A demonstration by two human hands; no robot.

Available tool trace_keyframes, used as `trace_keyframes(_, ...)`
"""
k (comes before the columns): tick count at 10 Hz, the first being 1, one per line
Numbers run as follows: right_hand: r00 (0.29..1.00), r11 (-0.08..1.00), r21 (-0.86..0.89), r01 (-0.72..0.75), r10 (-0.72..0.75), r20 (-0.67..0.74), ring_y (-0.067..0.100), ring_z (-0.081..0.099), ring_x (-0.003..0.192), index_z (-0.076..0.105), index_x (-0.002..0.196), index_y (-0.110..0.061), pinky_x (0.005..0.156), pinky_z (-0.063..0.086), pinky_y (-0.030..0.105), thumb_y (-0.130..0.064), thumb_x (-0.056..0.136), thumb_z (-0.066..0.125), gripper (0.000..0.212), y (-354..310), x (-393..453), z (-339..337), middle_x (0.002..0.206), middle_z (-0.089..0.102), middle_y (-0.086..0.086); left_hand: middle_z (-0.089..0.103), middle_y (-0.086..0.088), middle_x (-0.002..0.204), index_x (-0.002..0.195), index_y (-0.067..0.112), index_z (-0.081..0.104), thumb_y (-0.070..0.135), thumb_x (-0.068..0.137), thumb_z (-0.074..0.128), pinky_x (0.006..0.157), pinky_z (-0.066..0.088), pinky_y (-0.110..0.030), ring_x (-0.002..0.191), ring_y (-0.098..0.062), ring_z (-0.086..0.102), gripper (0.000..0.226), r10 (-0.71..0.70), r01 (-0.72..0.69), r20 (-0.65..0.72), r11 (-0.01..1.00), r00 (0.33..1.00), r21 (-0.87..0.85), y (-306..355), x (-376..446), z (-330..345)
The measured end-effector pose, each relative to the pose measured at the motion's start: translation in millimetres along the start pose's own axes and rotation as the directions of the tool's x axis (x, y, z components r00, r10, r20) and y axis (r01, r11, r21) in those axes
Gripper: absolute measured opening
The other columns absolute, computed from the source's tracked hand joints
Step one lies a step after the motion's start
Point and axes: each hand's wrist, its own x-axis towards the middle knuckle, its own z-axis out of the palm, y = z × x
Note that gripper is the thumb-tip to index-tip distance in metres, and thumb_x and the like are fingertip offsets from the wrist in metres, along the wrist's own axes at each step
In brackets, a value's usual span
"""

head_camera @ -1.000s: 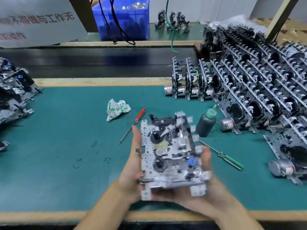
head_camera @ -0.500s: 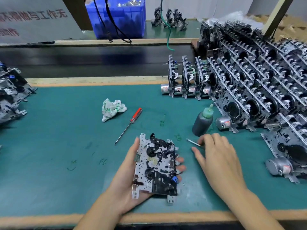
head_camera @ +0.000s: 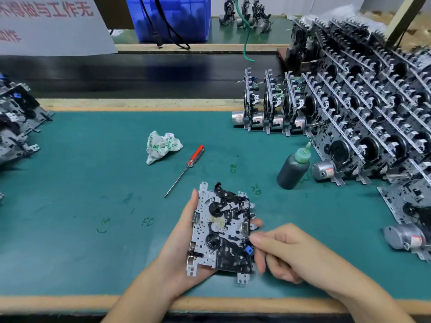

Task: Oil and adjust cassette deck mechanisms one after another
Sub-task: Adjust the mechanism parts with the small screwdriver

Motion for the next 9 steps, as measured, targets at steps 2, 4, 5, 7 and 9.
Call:
trace_keyframes(2,0.997,0.999,0.043,-0.023,0.020,0.074,0.005,0.035,0.030,0.062,0.055,-0.020,0.035,0.030,0.014,-0.048,0.080,0.050,0.040,-1.8,1.0,-1.2,0.038,0.048,-0.003,0.051,-0.021,0.136,0.135,0.014,0.051,0.077,0.038,0.079,0.107,0.032,-0.060,0.126,-0.044,0.046,0.119,0.020,-0.020,0.009,1.000,1.000,-0.012,0.8,-4.8,4.1)
trace_keyframes(4,0.986,0.990,0.120,-0.076,0.057,0.159,0.006,0.042,0.029,0.062,0.060,-0.018,0.034,0.033,0.014,-0.044,0.081,0.053,0.034,-2.3,-3.3,-1.8,0.046,0.058,0.004,0.051,-0.022,0.136,0.134,0.014,0.051,0.077,0.035,0.079,0.106,0.032,-0.060,0.126,-0.044,0.046,0.121,-0.020,0.020,0.040,1.000,0.999,-0.002,2.0,-6.5,6.8)
trace_keyframes(5,0.990,0.996,0.071,-0.059,0.049,0.134,0.003,0.031,0.026,0.063,0.062,-0.019,0.033,0.023,0.013,-0.044,0.082,0.049,0.035,-2.3,-6.2,-1.8,0.041,0.052,0.000,0.051,-0.022,0.136,0.135,0.014,0.051,0.077,0.035,0.080,0.107,0.031,-0.060,0.126,-0.044,0.046,0.121,-0.019,0.020,0.046,1.000,0.999,-0.017,2.4,-6.6,8.3)
trace_keyframes(7,0.996,0.998,0.013,-0.059,0.058,0.068,0.004,0.030,0.029,0.061,0.054,-0.020,0.036,0.026,0.014,-0.044,0.087,0.043,0.045,-4.5,-5.1,3.4,0.035,0.043,-0.005,0.052,-0.020,0.135,0.135,0.014,0.051,0.078,0.037,0.079,0.107,0.031,-0.060,0.126,-0.042,0.047,0.120,0.010,-0.011,0.040,1.000,0.999,0.016,3.8,-9.1,11.3)
trace_keyframes(9,0.993,0.995,-0.030,-0.093,0.095,0.072,0.006,0.031,0.027,0.053,0.047,-0.018,0.035,0.028,0.014,-0.035,0.099,0.039,0.056,-4.4,-4.7,2.2,0.033,0.043,-0.004,0.052,-0.020,0.135,0.134,0.016,0.052,0.078,0.038,0.079,0.106,0.032,-0.060,0.125,-0.042,0.047,0.117,0.033,-0.033,0.022,0.999,0.999,-0.001,1.8,-9.8,14.0)
